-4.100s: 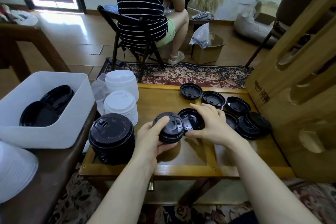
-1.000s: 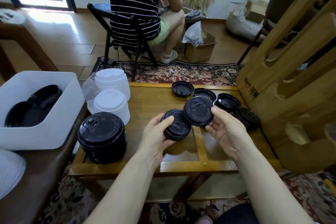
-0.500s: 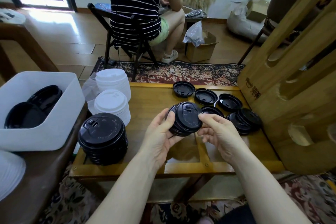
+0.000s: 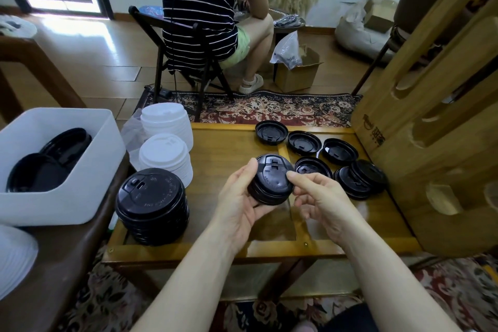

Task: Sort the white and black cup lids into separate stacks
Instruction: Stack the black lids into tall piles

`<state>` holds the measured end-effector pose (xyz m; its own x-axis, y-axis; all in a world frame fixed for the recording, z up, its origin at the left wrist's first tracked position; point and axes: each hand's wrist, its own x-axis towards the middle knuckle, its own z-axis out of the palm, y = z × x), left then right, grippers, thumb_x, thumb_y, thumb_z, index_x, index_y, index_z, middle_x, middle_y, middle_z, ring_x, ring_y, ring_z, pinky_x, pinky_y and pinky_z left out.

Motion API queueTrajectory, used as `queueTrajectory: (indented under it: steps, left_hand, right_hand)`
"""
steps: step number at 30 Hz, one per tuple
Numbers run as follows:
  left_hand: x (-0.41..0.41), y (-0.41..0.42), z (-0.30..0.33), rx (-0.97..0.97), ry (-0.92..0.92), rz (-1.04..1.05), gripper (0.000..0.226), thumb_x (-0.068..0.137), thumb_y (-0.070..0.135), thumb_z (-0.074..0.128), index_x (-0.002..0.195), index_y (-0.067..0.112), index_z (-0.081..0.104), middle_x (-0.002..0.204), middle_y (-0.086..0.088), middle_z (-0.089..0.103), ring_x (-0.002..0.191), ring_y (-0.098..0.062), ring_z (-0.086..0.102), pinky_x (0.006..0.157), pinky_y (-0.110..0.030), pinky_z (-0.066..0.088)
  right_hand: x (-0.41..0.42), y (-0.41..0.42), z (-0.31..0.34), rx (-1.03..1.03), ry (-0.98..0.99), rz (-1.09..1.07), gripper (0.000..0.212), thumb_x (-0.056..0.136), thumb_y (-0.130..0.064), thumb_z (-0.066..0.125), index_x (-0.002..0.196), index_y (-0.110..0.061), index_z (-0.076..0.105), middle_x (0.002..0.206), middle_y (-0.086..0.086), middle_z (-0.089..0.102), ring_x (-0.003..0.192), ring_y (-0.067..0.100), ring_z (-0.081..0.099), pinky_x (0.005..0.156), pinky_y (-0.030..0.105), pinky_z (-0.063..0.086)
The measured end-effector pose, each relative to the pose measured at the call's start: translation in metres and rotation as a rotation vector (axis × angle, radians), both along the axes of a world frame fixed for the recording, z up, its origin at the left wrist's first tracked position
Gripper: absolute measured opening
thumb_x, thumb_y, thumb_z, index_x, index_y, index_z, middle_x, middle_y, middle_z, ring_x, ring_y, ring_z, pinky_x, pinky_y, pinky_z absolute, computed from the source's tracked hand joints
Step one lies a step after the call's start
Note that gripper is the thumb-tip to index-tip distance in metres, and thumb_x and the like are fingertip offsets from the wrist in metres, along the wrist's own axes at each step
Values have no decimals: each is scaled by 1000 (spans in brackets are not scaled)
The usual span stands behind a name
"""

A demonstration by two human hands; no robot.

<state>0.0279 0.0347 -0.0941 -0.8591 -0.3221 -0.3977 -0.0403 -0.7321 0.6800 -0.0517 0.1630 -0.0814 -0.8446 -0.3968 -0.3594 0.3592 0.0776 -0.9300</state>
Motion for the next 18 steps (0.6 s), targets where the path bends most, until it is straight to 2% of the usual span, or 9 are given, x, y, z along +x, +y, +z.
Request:
queueTrajectory:
  steps: [3,5,7,9,11,18]
  left_hand:
    - [0,-1,-1,4,5,31,65,74,28,73,132,5,54,116,-18,72,104,-32,72,78,-44,63]
    - [0,-1,-2,5,-1,46,59,79,25,71,131,4,55,114,-19,72,103,-33,72,80,-46,62]
    - [0,-1,-3,-2,-20,54,50,87,23,68,130,2,56,112,-20,73,102,-33,72,78,-44,63]
    - [-1,0,-3,-21,-47,75,42,91,20,65,128,2,58,110,-19,73,99,-32,73,70,-39,63]
    - [-1,0,-3,-41,-65,89,38,94,20,63,126,1,59,108,-19,74,96,-31,73,68,-38,63]
    - [0,1,-1,-91,-85,109,31,96,17,61,122,0,60,110,-19,73,102,-32,72,85,-46,59]
  right_hand:
    - [0,-1,0,29,9,13,27,83,-25,73,98,-7,62,68,-2,63,51,10,54,39,19,38]
    - [-1,0,-1,21,-15,48,35,84,-28,72,109,-5,64,85,5,66,60,11,57,44,20,42]
    - [-1,1,-1,-9,-53,105,37,87,-28,69,113,-2,66,91,11,66,65,13,59,47,21,44]
    - [-1,1,-1,-48,-74,131,38,88,-23,67,113,5,66,86,13,65,66,15,60,48,21,46]
    - [-1,0,-1,-75,-81,141,39,87,-21,67,113,9,64,81,12,65,65,16,60,48,20,46]
    - [-2,1,-1,-90,-43,155,21,88,-15,65,101,2,66,73,9,67,59,13,59,49,18,49]
